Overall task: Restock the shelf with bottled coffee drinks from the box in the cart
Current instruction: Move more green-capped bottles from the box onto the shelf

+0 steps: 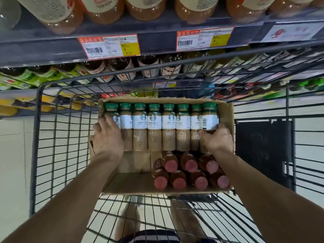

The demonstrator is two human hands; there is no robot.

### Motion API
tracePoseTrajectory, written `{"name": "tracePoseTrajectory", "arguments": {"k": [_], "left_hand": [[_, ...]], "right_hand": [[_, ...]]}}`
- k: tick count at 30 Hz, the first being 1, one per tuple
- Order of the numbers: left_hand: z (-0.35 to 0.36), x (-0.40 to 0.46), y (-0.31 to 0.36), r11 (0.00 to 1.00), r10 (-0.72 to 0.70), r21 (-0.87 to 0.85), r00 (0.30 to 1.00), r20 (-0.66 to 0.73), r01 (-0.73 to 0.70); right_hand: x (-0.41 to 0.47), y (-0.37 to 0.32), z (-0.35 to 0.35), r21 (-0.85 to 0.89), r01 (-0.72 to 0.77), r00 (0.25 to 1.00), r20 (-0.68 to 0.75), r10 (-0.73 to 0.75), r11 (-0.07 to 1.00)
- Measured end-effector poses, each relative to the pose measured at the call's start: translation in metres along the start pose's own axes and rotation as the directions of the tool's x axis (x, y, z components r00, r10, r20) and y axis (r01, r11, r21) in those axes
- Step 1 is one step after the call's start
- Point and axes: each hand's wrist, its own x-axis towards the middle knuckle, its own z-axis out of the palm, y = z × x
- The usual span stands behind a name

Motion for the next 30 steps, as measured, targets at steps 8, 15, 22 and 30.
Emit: {"name": "tracePoseTrajectory", "arguments": {"k": [8, 15, 22, 30], "left_hand": [[-0.012, 0.014, 0.0, 0.967, -0.132, -0.212, 0.99, 0.044, 0.139], [-0.021, 0.015, 0.01, 0.94, -0.179, -0.267, 0.974, 0.142, 0.212], [0.0, 0.011, -0.003, 0.961, -0.175, -0.214, 0.984, 0.031, 0.177], [-0.003, 0.0, 0.004, 0.946, -0.126, -0.299, 0.992, 0.01, 0.123]], "right_hand": [[-0.007, -0.002, 0.007, 0.125, -0.03, 0.996, -0.074, 0.04, 0.992], [-0.013, -0.002, 0.01, 0.143, -0.048, 0.994, -0.091, 0.061, 0.989], [-0.019, -0.011, 0.009, 0.165, -0.028, 0.997, -0.067, 0.04, 0.986], [-0.028, -0.026, 0.027, -0.03, 0.14, 0.988, 0.064, -0.138, 0.99]]}}
